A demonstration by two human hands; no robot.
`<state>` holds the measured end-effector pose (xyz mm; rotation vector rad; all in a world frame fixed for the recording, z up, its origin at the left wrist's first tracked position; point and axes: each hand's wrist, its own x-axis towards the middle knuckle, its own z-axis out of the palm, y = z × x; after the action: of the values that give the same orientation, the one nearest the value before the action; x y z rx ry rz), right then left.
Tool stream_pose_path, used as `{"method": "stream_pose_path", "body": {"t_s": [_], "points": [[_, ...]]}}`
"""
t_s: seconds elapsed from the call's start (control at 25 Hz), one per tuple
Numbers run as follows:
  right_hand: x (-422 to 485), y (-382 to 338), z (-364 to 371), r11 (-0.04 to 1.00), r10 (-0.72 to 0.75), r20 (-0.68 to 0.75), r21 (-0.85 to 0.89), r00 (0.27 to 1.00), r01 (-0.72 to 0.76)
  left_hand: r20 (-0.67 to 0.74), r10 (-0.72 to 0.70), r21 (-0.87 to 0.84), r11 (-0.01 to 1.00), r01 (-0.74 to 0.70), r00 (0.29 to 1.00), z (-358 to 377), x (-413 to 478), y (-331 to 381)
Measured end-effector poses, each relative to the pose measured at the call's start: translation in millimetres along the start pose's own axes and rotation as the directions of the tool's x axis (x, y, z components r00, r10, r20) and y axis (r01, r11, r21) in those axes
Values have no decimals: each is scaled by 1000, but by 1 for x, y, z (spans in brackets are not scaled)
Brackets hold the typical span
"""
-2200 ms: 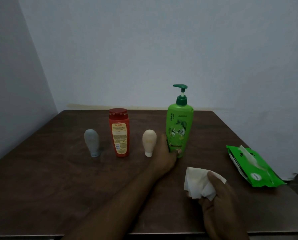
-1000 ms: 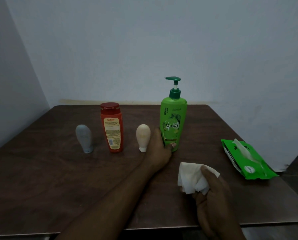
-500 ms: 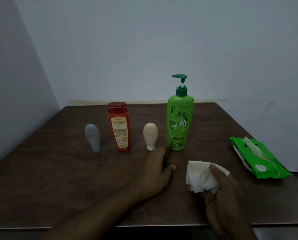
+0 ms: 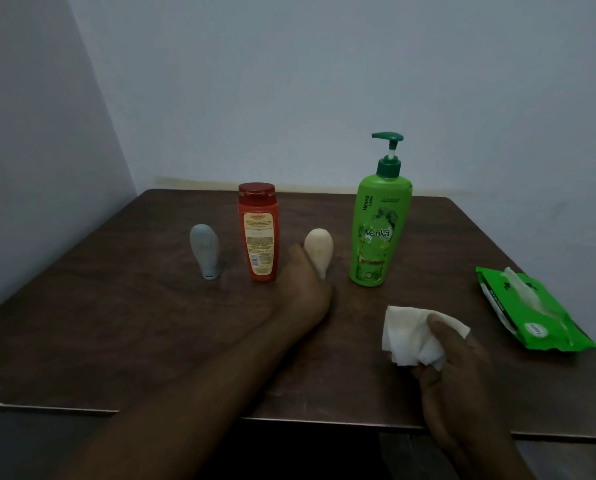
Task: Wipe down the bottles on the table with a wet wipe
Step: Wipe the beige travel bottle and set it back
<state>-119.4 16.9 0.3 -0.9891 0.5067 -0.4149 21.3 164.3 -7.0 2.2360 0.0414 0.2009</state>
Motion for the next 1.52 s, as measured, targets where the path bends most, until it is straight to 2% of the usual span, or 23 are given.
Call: {"method": "stream_pose_path", "body": {"t_s": [0.16,0.36,0.48,0.56,0.64,0.68,0.76,0.8,0.88,0.92,1.04,1.12,1.16,1.2,1.24,1.28,1.32,1.36,1.44,1.52], "points": [[-4,-4,1,999,-12,15,-43,1000,12,-5,3,-6,1000,-3,1000,-7,5,6],[-4,-2,-1,996,-23,47,-86,999,27,201,25,197,978,-65,979,-57,-24,6],[0,2,-1,991,-47,60,-121,997,54,240,92,245,958,-152,966,-90,-60,-3],[1,6,-1,985,-79,48,-153,996,86,229,150,201,959,-198,962,-103,-80,-14],[2,12,2,944,-161,61,-283,985,171,206,189,131,967,-219,960,-109,-94,-27],[1,15,4,889,-229,85,-388,970,244,195,199,106,969,-222,960,-109,-100,-33],[-1,19,12,659,-413,198,-609,889,441,164,225,61,969,-238,960,-105,-110,-47],[-4,22,17,506,-496,311,-655,811,561,150,241,41,967,-250,959,-103,-113,-55],[-10,32,24,207,-564,555,-623,612,755,116,285,19,957,-289,951,-97,-116,-69],[-11,39,25,112,-555,633,-586,539,803,91,322,28,945,-326,942,-93,-116,-75],[-7,53,22,-23,-504,739,-530,448,848,32,432,94,896,-433,901,-88,-117,-81],[-8,59,20,-174,-407,824,-494,395,852,17,445,76,892,-445,896,-87,-117,-82],[-9,60,19,-257,-331,881,-428,337,867,16,449,61,891,-450,893,-87,-117,-82],[-13,60,19,-308,-243,931,-340,272,888,23,456,43,888,-457,889,-87,-117,-83],[-16,61,18,-320,-167,963,-258,213,912,33,464,29,885,-465,885,-88,-118,-84],[-19,60,16,-309,-114,976,-212,185,927,44,468,25,882,-470,882,-88,-119,-84],[-20,59,13,-303,-107,976,-216,192,928,49,472,31,880,-474,880,-89,-120,-84],[-18,55,10,-309,-130,963,-267,238,913,47,473,42,879,-475,880,-90,-121,-84],[-12,50,5,-327,-219,897,-439,384,837,41,476,56,877,-478,878,-91,-122,-84],[-13,51,7,-310,-278,836,-544,473,780,42,498,51,865,-500,866,-92,-123,-85]]}}
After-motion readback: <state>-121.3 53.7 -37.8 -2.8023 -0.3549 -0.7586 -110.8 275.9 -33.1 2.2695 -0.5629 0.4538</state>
